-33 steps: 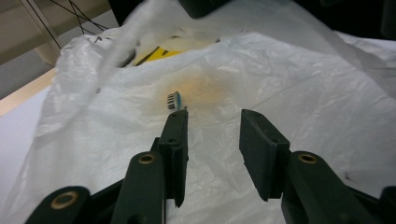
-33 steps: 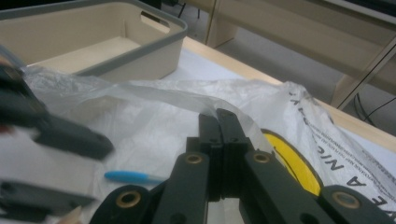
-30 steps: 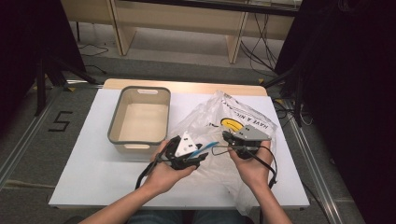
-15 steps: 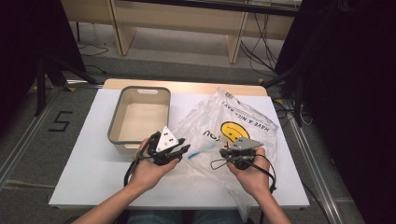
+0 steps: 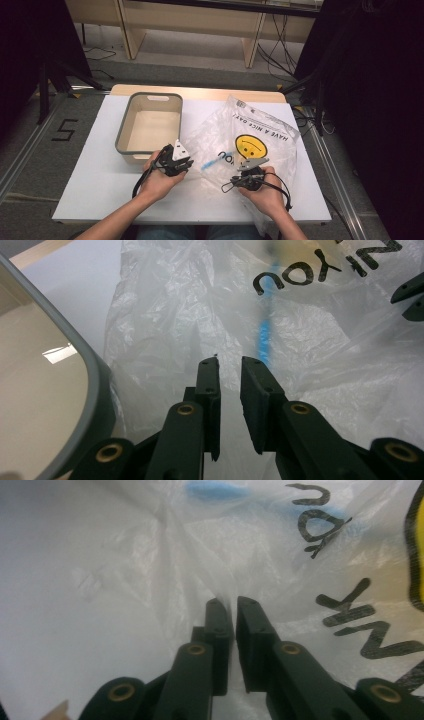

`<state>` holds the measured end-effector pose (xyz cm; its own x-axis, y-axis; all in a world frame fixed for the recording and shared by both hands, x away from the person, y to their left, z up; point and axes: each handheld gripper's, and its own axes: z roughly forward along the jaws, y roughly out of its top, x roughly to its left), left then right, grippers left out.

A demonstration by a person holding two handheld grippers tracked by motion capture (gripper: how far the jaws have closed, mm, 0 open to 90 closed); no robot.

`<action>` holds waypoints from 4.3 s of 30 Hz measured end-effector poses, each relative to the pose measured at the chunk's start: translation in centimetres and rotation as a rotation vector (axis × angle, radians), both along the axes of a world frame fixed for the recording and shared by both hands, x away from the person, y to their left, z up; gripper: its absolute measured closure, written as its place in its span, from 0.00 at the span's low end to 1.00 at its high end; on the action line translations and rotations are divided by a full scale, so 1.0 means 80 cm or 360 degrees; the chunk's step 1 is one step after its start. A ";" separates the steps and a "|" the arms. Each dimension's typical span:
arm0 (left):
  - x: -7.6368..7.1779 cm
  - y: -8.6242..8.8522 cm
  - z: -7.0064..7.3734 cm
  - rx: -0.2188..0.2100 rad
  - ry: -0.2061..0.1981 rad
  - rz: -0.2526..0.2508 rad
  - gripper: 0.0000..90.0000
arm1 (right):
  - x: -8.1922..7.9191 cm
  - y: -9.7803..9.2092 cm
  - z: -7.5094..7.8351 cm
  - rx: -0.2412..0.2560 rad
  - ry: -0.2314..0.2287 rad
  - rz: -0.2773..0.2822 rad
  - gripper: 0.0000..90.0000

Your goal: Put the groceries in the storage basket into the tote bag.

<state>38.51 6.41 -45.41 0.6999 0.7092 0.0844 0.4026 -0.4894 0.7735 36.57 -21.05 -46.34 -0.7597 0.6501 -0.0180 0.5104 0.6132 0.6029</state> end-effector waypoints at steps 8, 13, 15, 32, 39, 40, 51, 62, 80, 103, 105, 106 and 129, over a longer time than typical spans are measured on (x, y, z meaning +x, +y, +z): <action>-0.006 0.006 -0.003 -0.0015 -0.0008 0.0008 0.79 | -0.008 -0.020 0.035 0.0245 -0.0109 -0.0107 0.70; -0.008 0.007 -0.003 -0.0010 -0.0014 0.0003 0.77 | -0.014 -0.062 0.068 0.0383 -0.0237 -0.0345 0.62; -0.008 0.007 -0.005 -0.0011 -0.0009 0.0008 0.77 | -0.017 -0.083 0.071 0.0376 -0.0256 -0.0456 0.61; -0.008 0.008 -0.010 0.0009 0.0022 0.0030 0.77 | -0.026 -0.165 0.017 0.0027 0.0125 -0.1015 0.57; -0.007 0.009 -0.010 0.0007 0.0019 0.0034 0.77 | -0.023 -0.167 0.010 -0.0075 0.0242 -0.0948 0.99; -0.007 0.009 -0.010 0.0006 0.0020 0.0034 0.77 | -0.021 -0.168 0.009 -0.0093 0.0249 -0.0932 1.00; -0.014 0.009 -0.004 -0.0030 -0.0010 0.0046 0.73 | -0.004 -0.183 0.018 -0.0197 0.0025 -0.0982 1.00; -0.023 0.016 0.000 -0.0078 -0.0027 0.0129 0.51 | 0.015 -0.187 0.015 -0.0266 -0.0108 -0.0987 0.98; -0.025 0.022 -0.012 -0.0035 0.0081 0.0187 0.51 | -0.029 -0.158 0.046 0.0156 -0.0091 -0.0919 0.48; -0.023 0.026 -0.028 0.0044 0.0295 0.0193 0.71 | -0.057 -0.100 0.006 -0.0202 0.0283 -0.0365 0.66; -0.022 0.027 -0.029 0.0055 0.0319 0.0193 0.73 | -0.057 -0.099 0.005 -0.0250 0.0283 -0.0322 0.73; -0.022 0.027 -0.030 0.0057 0.0328 0.0193 0.74 | -0.057 -0.098 0.005 -0.0275 0.0269 -0.0310 0.79; -0.043 -0.011 -0.023 -0.0060 0.0359 -0.0020 0.93 | -0.028 -0.143 0.014 -0.0324 -0.0054 -0.0546 0.99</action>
